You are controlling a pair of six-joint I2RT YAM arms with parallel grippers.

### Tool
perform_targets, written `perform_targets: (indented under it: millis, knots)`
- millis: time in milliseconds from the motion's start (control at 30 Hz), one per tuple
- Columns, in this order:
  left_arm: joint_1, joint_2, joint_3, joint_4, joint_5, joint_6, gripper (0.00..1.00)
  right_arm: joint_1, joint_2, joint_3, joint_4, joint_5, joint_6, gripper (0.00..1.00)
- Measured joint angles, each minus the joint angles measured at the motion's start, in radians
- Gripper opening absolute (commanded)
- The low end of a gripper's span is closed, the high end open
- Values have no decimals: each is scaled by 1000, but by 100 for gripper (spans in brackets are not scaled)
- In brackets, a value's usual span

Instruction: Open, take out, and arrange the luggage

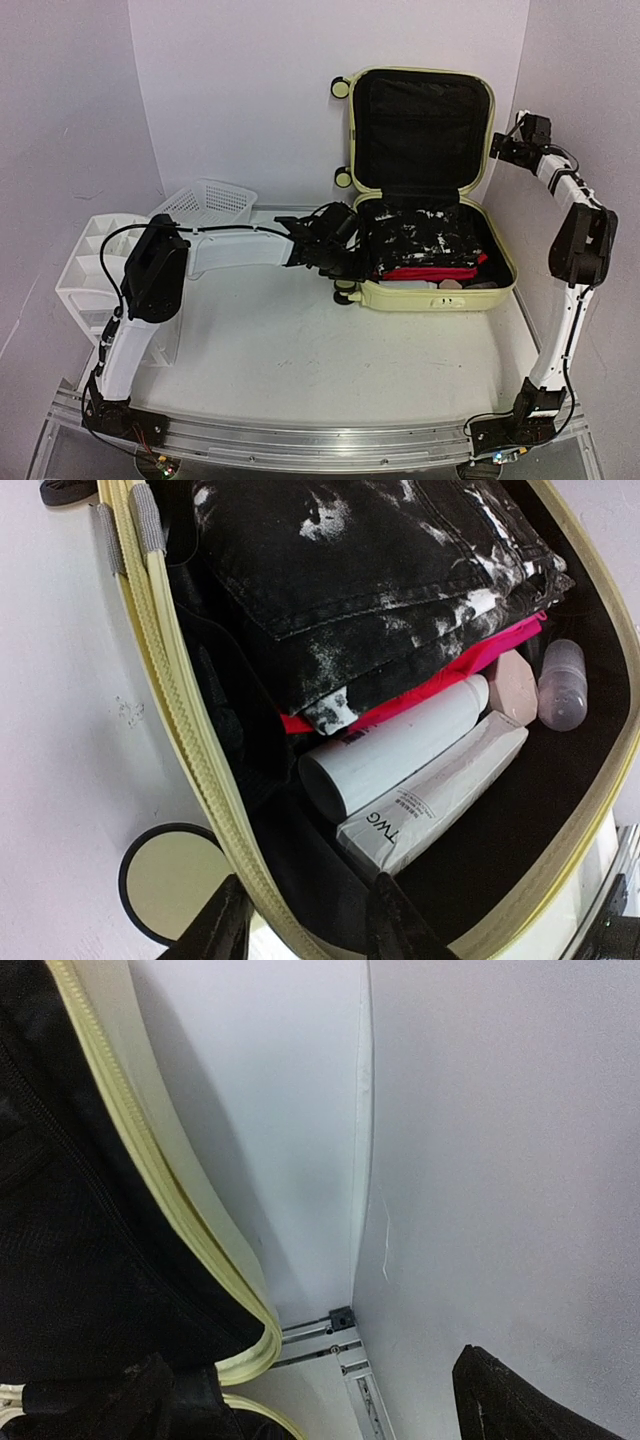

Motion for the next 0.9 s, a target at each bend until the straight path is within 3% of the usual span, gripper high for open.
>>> perform_targets:
  millis: [133,367,500,600,767,833,900]
  knots:
    - [-2,-32,-16,-37,25,35,75,10,-103,-126,-5,11,-5,98]
    - [37,-163,-71,-117,100,147,92,34,-309,-369,-32,27,-9,98]
    - [167,-286,-95,-190,69,263,92,67,-443,-533,-63,23,1,98]
    - [336,-308,-73,-248,2,346,91,109,-530,-621,-117,-41,42,98]
    - [530,-223,14,-350,-91,484,87,133,-622,-708,-200,-288,107,98]
    - [554,-171,54,-377,-117,526,84,133,-647,-743,-232,-378,122,98]
    - [559,-110,92,-397,-134,571,75,133,-659,-773,-265,-439,129,98]
